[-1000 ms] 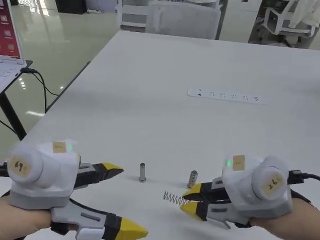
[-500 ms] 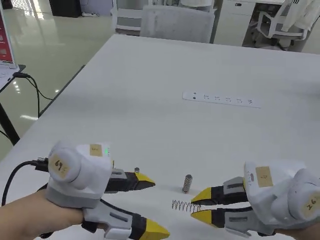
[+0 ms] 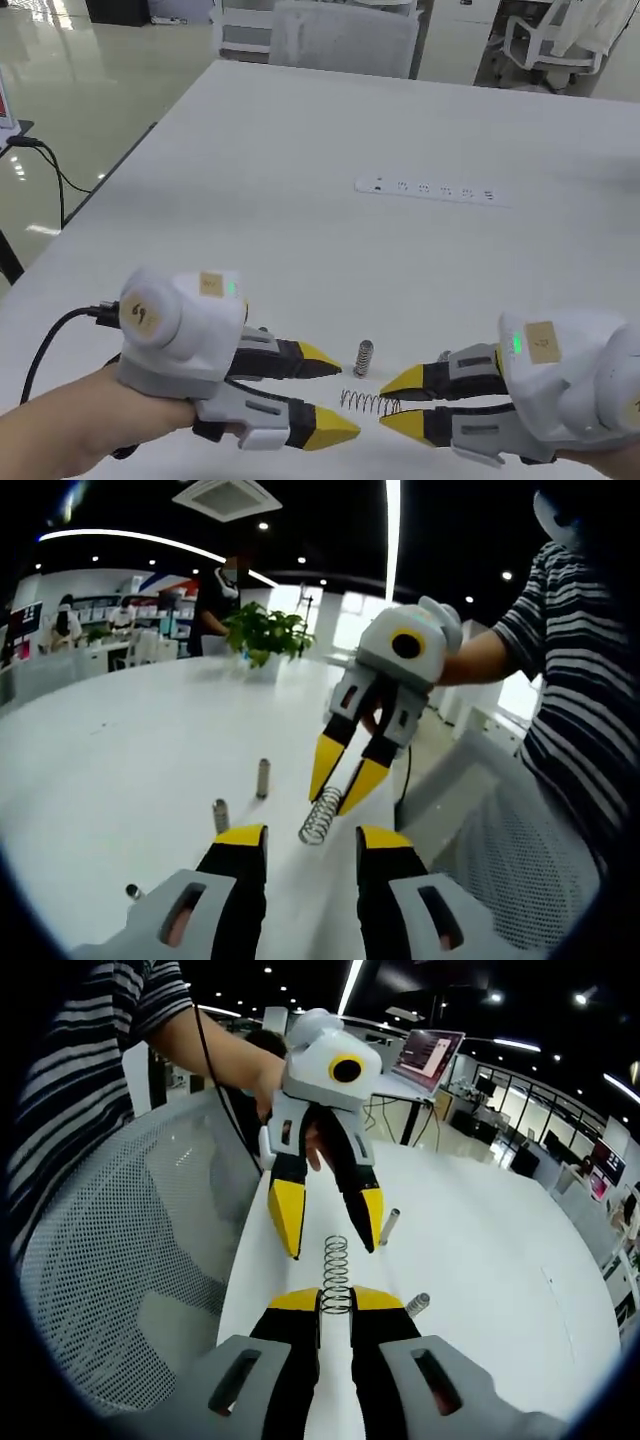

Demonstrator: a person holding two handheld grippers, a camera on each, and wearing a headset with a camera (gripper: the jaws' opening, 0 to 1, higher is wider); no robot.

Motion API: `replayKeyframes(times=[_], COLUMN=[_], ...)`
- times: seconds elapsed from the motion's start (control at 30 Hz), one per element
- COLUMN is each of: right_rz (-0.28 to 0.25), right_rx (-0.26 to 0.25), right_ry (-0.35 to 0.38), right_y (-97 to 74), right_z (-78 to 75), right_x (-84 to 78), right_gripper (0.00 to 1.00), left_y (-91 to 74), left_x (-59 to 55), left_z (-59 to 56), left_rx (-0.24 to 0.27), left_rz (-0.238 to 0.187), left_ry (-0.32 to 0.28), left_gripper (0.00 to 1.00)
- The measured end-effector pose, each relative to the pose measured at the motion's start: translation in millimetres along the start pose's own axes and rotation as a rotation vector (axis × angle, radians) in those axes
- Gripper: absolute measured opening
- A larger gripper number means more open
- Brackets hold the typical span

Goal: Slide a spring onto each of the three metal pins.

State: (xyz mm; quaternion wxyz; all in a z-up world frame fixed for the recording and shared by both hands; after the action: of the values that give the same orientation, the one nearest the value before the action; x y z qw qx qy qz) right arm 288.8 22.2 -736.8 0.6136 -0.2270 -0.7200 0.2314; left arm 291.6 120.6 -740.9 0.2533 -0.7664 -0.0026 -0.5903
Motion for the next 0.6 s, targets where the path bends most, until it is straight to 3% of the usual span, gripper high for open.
replayKeyframes(times=[0.1,0.37,0.47,0.6], right_rz=[-0.024,-0.026,-0.029,-0.030], right_rx=[0.002,0.018,0.014,0.017], right_ry=[0.009,-0.012,-0.016,-0.017], right_y=[0.7,4.2,3.6,2.9], right_z=[0.2,1.5,0.2,0.7], right_x=[5.4,10.5,13.2,13.7], right_gripper=[0.08,0.08,0.08,0.08], left_y=[1.3,1.8,1.1,0.2], left_x=[0.5,1.8,1.6,2.3], left_z=[-0.8,-5.1,-5.3,-7.0], left_rx=[-0.001,-0.009,0.001,-0.003], left_rz=[-0.007,-0.028,-0.032,-0.040], left_ry=[0.000,0.000,0.028,0.029], left_gripper=[0.25,0.10,0.06,0.05])
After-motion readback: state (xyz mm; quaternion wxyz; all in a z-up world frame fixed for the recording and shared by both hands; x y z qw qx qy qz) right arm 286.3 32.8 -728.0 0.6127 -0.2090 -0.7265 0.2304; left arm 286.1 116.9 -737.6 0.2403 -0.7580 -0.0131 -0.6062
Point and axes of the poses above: the centre of the closed fingertips' face, and the gripper's own axes: y roughly forward along the fingers, z roughly to its left, x roughly out of its top, the point moved 5 cm from there along -y, roughly backward along the fingers, and after that the axes turned 3 degrees about x, right-handed, at the moved point
